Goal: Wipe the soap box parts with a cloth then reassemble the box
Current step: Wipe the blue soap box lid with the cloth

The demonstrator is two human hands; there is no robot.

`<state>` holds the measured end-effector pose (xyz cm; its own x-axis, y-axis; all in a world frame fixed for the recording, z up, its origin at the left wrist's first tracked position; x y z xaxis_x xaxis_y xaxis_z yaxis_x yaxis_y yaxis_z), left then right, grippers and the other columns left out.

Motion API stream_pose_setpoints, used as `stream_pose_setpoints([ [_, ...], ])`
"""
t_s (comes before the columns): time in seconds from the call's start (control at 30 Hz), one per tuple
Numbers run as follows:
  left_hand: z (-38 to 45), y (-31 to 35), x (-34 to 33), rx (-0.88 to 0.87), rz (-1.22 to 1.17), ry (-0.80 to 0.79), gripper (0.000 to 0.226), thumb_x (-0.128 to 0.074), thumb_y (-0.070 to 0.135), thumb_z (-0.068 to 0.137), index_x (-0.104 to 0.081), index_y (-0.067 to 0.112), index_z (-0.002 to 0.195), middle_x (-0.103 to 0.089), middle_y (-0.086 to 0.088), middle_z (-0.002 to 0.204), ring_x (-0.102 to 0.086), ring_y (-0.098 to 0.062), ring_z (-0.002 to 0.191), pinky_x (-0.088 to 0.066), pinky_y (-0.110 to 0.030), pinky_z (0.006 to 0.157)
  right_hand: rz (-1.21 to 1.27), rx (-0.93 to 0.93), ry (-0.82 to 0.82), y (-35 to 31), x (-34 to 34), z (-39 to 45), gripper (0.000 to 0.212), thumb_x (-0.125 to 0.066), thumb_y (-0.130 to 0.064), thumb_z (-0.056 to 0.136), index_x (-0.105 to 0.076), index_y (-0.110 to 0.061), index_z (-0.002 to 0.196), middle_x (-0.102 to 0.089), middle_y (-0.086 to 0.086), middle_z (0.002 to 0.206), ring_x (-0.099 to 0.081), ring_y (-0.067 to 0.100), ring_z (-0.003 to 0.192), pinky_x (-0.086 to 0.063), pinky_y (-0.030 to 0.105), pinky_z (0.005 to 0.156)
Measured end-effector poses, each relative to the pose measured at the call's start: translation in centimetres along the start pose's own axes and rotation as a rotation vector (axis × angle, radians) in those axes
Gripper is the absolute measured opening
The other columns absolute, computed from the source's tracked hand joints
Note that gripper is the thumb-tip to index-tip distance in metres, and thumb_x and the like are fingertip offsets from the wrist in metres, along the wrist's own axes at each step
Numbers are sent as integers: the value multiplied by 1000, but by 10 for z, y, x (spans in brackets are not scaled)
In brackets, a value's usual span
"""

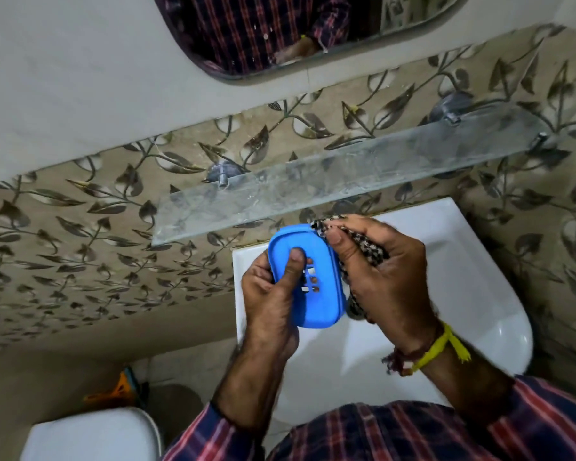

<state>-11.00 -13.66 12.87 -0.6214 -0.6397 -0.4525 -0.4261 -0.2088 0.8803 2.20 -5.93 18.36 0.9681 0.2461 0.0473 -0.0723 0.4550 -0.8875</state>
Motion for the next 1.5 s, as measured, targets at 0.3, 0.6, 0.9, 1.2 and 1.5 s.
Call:
stream_pose_setpoints([
  [0.3, -1, -15, -12, 182, -137, 8, 21, -65, 18, 83, -75, 5, 95, -78, -14, 86, -74, -23, 71, -60, -31, 62, -75, 170, 24, -2, 5, -7, 13, -73, -8, 88, -77, -6, 101, -74, 3, 110, -71, 11, 106, -54, 32, 97],
  [0.6, 0, -14, -10, 241, -203, 49, 27, -64, 21, 81, -70, 3, 100, -75, -13, 88, -73, -22, 74, -60, -31, 66, -36, 195, -49, -4, 4, -12, 17, -74, -8, 86, -77, -3, 102, -73, 4, 115, -69, 9, 112, -52, 25, 97],
  [0.9, 3, -9, -8, 264, -211, 171, 46, -67, 30, 78, -64, 3, 115, -59, -25, 110, -61, -32, 86, -55, -38, 72, -109, 312, -71, -5, 9, -25, 13, -76, -7, 85, -77, -2, 97, -74, 1, 112, -69, 14, 114, -58, 44, 85],
  [1.2, 13, -6, -12, 253, -278, 208, 53, -66, 28, 79, -58, 7, 127, -60, -18, 101, -59, -31, 87, -52, -36, 67, -207, 348, -58, 0, 10, -41, 13, -74, -20, 92, -79, -11, 99, -71, 3, 122, -71, 11, 104, -57, 41, 81],
  [1.5, -6, -31, -19, 388, -322, 64, 62, -60, 76, 74, -60, 17, 95, -54, -1, 75, -60, -13, 55, -51, -23, 50, -181, 324, -170, -4, 4, -44, 20, -72, -21, 93, -76, -11, 109, -67, 8, 117, -67, 14, 110, -50, 24, 98],
])
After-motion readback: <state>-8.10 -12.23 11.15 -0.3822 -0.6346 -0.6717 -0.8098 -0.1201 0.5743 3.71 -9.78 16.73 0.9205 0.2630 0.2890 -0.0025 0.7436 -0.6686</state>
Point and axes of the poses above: each hand's wrist, its own z-axis towards the middle knuckle, its own x-axis out of the back of the hand, y = z × x, the point moved 6 cm from there along z, towards the middle knuckle
